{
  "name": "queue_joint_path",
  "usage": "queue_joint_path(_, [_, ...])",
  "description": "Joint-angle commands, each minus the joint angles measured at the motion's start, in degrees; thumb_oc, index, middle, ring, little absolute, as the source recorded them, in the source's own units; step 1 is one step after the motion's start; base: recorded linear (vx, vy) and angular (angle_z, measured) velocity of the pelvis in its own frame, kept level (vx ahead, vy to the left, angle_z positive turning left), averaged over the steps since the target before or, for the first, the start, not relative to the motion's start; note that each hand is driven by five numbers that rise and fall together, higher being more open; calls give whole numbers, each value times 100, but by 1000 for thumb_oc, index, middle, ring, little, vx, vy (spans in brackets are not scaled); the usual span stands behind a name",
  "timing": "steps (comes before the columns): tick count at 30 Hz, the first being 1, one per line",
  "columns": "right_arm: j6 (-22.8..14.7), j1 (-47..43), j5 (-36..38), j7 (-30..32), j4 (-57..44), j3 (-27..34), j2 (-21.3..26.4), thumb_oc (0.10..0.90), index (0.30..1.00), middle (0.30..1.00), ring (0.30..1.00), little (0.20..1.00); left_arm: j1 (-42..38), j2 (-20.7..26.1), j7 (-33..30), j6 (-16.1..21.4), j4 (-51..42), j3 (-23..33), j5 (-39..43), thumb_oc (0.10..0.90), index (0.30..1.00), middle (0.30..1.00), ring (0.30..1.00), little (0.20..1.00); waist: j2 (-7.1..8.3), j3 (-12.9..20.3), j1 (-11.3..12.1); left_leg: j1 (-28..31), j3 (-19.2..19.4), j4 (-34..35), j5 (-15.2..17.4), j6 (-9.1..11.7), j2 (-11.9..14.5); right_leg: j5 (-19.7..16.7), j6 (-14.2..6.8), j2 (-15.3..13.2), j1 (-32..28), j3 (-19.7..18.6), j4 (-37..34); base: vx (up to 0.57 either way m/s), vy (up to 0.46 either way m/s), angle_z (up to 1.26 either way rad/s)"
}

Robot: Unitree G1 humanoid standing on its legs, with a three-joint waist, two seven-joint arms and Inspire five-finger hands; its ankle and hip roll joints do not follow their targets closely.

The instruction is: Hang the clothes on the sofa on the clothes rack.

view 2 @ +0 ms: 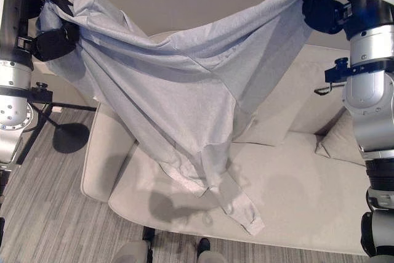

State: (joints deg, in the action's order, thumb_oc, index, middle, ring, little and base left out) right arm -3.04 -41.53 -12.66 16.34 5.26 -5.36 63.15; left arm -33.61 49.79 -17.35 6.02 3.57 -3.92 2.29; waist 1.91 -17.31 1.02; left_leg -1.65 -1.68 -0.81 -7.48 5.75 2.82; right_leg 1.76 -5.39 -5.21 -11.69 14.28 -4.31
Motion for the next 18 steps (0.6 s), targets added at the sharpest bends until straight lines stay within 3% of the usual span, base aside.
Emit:
queue_joint_path(1, [-314, -726, 20, 382, -641, -164, 264, 400, 300, 300, 300, 300, -337, 85, -379, 539, -701, 599, 79, 400, 300, 300, 300, 300, 417, 683, 158, -44, 676, -1506, 1376, 103, 316, 265, 225, -172, 326, 36, 349, -170, -36, 57])
queue_joint_path(2, [-396, -769, 33, 365, -767, -159, 167, 400, 300, 300, 300, 300, -396, -59, -376, 634, -790, 556, 200, 400, 300, 300, 300, 300, 373, 686, 140, 76, 822, -2105, 1684, 85, 301, 264, 242, -226, 372, 190, 387, -158, 25, 72])
queue_joint_path(3, [-444, -777, 60, 329, -837, -132, 119, 400, 300, 300, 300, 300, -391, -163, -340, 716, -886, 523, 297, 400, 300, 300, 300, 300, 315, 724, 111, 169, 859, -2165, 1861, 80, 294, 272, 244, -242, 422, 316, 394, -168, 26, 86])
queue_joint_path(4, [-441, -764, 60, 324, -850, -121, 124, 400, 300, 300, 300, 300, -383, -170, -334, 717, -895, 531, 300, 400, 300, 300, 300, 300, 319, 732, 89, 139, 840, -2168, 1837, 67, 277, 253, 242, -257, 434, 344, 390, -53, 159, 66])
queue_joint_path(5, [-469, -706, 72, 287, -958, -25, 34, 400, 300, 300, 300, 300, -374, -334, -304, 761, -985, 448, 371, 400, 300, 300, 300, 300, 107, 881, 17, 620, 908, -1519, 2115, -18, 203, 272, 186, -258, 518, 574, 441, -16, 181, 44])
queue_joint_path(9, [-492, -504, 1, 82, -1264, 66, -244, 400, 300, 300, 300, 300, -148, -580, -209, 829, -1193, 382, 445, 400, 300, 300, 300, 300, -193, 972, -15, 1057, 553, -20, 1771, -260, -126, 258, 41, -495, 854, 870, 1132, -101, 201, 97])
queue_joint_path(11, [-485, -448, -43, 5, -1389, 22, -361, 400, 300, 300, 300, 300, -125, -692, -233, 892, -1311, 273, 458, 400, 300, 300, 300, 300, -209, 866, -124, 979, 226, 112, 1550, -363, -231, 71, -221, -656, 1276, 269, 1907, -202, 80, 73])
queue_joint_path(13, [-469, -511, -52, -14, -1367, -46, -420, 400, 300, 300, 300, 300, -213, -751, -206, 923, -1286, 91, 523, 400, 300, 300, 300, 300, -223, 832, -84, 813, -78, 111, 1431, -413, -275, -11, -343, -664, 1340, -419, 2341, -211, -60, 76])
queue_joint_path(15, [-493, -630, -38, 29, -1298, -155, -489, 400, 300, 300, 300, 300, -370, -742, -219, 936, -1224, -77, 500, 400, 300, 300, 300, 300, -249, 862, 30, 652, -280, 187, 1281, -441, -275, -99, -240, -836, 1241, -669, 2831, -220, -110, 112])
queue_joint_path(17, [-507, -615, -11, 10, -1285, -166, -525, 400, 300, 300, 300, 300, -343, -727, -232, 926, -1232, -67, 480, 400, 300, 300, 300, 300, -180, 909, 143, 540, -396, 222, 1124, -426, -321, -324, -204, -935, 1057, -755, 2862, -142, -159, 60])
queue_joint_path(18, [-486, -662, -27, 6, -1282, -210, -549, 400, 300, 300, 300, 300, -260, -697, -251, 903, -1218, -6, 489, 400, 300, 300, 300, 300, -77, 982, 300, 546, -459, 281, 1157, -347, -332, 44, -165, -906, 797, -658, 2445, -101, -270, 46])
